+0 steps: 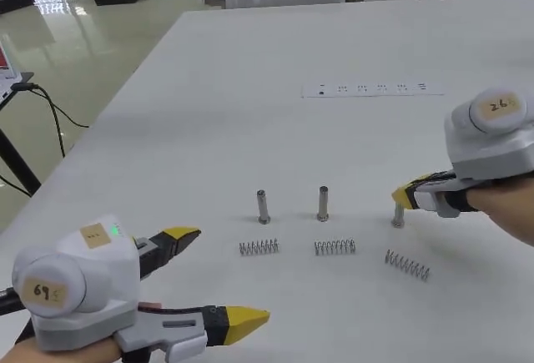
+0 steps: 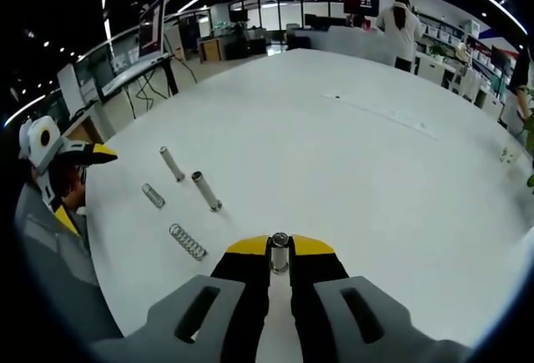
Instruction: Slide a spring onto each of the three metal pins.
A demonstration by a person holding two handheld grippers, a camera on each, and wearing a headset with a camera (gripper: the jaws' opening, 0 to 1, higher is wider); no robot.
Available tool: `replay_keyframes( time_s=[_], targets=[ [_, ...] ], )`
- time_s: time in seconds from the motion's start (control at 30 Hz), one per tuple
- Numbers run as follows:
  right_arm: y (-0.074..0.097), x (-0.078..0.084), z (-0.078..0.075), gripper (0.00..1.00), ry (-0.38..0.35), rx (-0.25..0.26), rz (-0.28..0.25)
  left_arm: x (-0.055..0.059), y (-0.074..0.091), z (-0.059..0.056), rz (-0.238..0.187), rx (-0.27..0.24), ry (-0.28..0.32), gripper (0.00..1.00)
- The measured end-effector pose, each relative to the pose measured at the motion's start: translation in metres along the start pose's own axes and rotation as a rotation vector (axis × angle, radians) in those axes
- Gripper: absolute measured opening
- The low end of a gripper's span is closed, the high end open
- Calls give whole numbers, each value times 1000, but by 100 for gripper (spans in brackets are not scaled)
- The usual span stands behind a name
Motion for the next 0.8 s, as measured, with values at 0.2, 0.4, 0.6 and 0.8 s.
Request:
replay_keyframes(
  time_s=[0.2,0.4,0.6,0.8],
  targets=[
    [2,1,1,5,36,8,8,0,0,0,3,3,-2,81],
    [3,3,2,5,70,3,6,0,0,0,4,4,-1,81],
    [3,4,3,5,117,4,6,1,1,-1,8,9,-5,80],
    [2,8,4,5,146,11,21,0,0,-2,9,13,-8,80]
  ],
)
Point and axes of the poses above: the centre of the closed fingertips' face, and the gripper's own axes: y roughly backward along the fingers, z roughly to its left, x roughly out of its underside, the point moved 7 cm from there along y, roughly backward along the fingers, and after that the axes turned 6 degrees about -y, right-handed, at the moved point
